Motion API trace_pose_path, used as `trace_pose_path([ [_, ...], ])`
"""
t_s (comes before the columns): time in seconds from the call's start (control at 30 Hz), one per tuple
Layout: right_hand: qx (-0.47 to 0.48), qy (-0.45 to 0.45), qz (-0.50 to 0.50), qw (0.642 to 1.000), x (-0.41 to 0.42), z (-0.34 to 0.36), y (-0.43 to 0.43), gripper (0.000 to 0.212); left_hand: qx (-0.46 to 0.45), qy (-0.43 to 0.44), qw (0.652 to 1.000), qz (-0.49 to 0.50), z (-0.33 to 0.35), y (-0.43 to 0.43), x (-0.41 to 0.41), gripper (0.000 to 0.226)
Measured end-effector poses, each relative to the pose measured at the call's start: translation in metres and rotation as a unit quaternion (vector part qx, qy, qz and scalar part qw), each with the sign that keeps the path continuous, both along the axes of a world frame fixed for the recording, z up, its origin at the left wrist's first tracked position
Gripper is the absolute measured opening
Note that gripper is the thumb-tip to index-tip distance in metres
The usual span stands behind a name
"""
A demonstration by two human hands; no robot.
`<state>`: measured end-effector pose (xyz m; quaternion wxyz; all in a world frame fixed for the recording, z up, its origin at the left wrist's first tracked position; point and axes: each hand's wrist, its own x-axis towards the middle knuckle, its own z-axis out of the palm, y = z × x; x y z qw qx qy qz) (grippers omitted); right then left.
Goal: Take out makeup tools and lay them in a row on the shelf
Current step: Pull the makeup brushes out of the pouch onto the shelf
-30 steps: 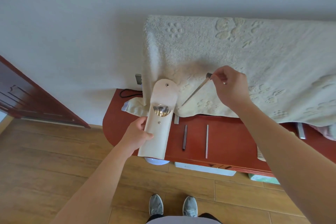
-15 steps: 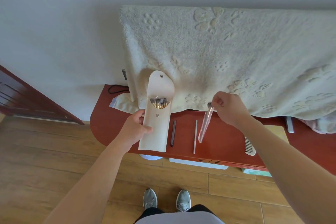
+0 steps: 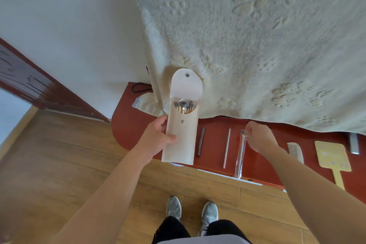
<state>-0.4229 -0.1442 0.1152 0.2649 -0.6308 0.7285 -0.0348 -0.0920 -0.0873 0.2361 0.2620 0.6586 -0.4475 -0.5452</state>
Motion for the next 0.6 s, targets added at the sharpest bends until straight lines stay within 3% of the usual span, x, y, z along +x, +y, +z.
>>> trace_pose_path([
  [0.2,-0.025,0.064,0.039,0.997,0.007,-0.02,-0.008,0.01,0.001,-0.005,1.0,-0.002,-0.003,-0.003,-0.001,0.051],
  [0.6,-0.063,0.059,-0.003,0.996,0.01,-0.032,-0.008,0.019,0.015,0.001,1.0,-0.003,-0.006,-0.012,-0.002,0.052],
])
